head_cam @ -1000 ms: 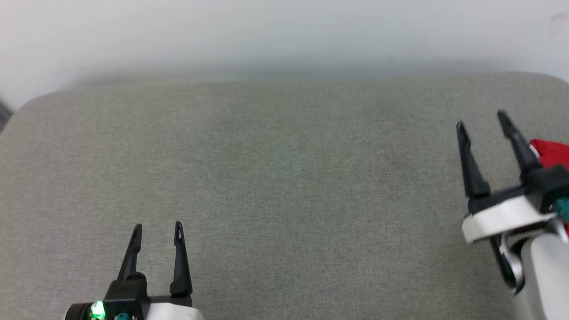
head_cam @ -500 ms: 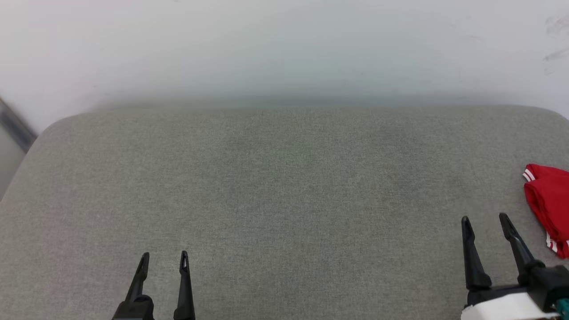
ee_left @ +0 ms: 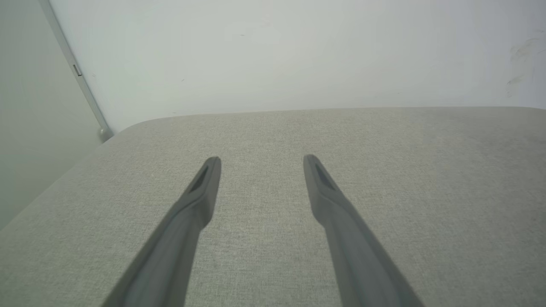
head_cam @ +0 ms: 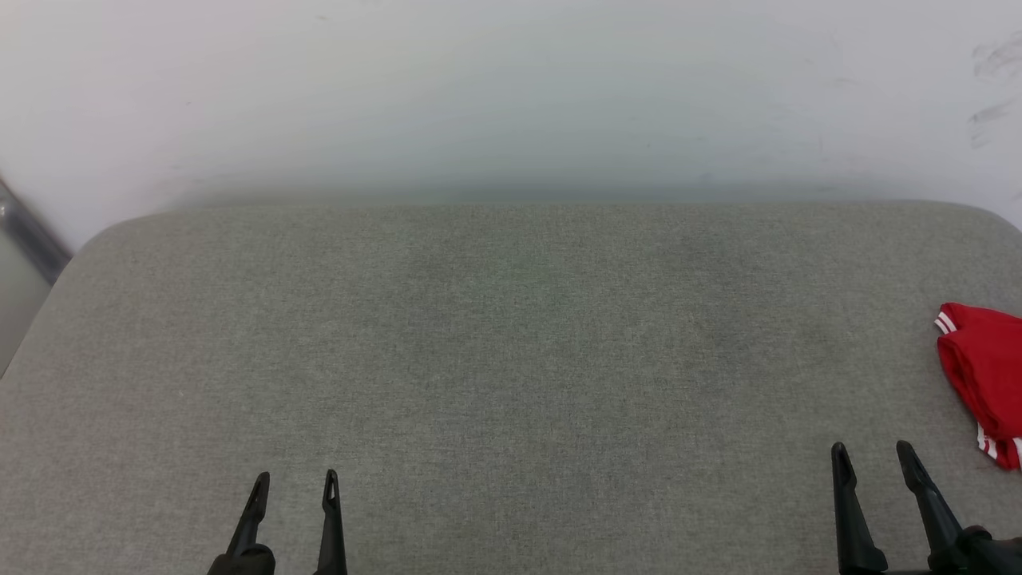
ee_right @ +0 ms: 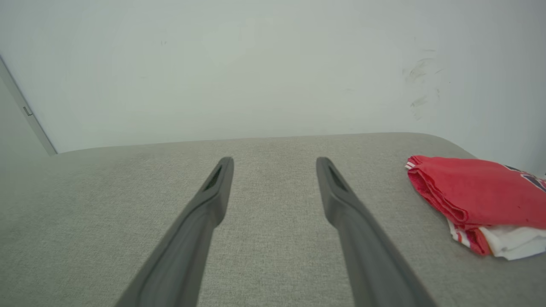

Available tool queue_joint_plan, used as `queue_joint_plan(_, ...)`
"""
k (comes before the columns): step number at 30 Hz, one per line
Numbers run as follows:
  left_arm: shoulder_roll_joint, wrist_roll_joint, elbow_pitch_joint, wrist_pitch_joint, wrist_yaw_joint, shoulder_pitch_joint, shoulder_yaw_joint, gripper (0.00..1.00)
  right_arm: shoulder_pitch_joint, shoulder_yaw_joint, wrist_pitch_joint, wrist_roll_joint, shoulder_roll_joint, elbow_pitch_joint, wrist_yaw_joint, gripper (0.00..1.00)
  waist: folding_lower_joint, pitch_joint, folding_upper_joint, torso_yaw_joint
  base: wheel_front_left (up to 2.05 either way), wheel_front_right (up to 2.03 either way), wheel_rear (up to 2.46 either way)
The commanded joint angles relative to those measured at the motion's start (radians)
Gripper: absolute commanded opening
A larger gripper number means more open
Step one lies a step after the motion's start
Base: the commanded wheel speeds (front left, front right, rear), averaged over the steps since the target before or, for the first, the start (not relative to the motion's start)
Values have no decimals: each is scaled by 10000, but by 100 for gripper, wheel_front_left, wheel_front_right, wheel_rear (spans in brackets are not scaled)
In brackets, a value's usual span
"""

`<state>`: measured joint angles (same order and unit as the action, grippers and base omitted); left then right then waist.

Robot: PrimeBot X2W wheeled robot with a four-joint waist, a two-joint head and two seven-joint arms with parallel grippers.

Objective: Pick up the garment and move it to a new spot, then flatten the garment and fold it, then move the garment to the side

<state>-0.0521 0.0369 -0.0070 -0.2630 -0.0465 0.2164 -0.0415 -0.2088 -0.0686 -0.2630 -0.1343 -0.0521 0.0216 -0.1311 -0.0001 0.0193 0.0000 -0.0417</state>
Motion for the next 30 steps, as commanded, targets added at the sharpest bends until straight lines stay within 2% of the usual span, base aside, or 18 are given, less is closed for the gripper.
queue_joint_plan(1, 19, -25, 8, -23, 39, 100, 36, 100, -72, 12, -18, -29, 35, 66, 8, 100, 1, -3, 0, 4, 0, 0, 0)
queue_joint_plan(6, 20, 128, 1, -23, 122, 98, 153, 100, -138, 53, -18, -113, 36, 54, 8, 100, 1, -19, 0, -2, 0, 0, 0)
queue_joint_plan(7, 4, 117, 13, 0, 109, 6, 153, 0, -36, 47, 0, -83, 0, 20, 0, 0, 1, -19, 0, -2, 0, 0, 0)
queue_joint_plan(11, 10, 211, 353, 54, 120, 35, 118, 0, -59, 96, 28, -167, 2, -306, 0, 0, 1, -20, 0, 0, 0, 0, 0)
queue_joint_plan(27, -169, 3700, 793, 658, 459, -665, 196, 0, 636, 201, 640, -3450, -171, -779, 1, 0, 1, -46, 0, 54, 0, 0, 0)
queue_joint_plan(28, -195, 4276, 883, 761, 521, -792, 214, 0, 753, 211, 749, -3990, -194, -863, 1, 0, 1, -51, 0, 64, 0, 0, 0)
queue_joint_plan(30, -210, 4647, 941, 829, 560, -869, 226, 0, 830, 217, 819, -4341, -207, -914, 1, 0, 1, -54, 0, 71, 0, 0, 0)
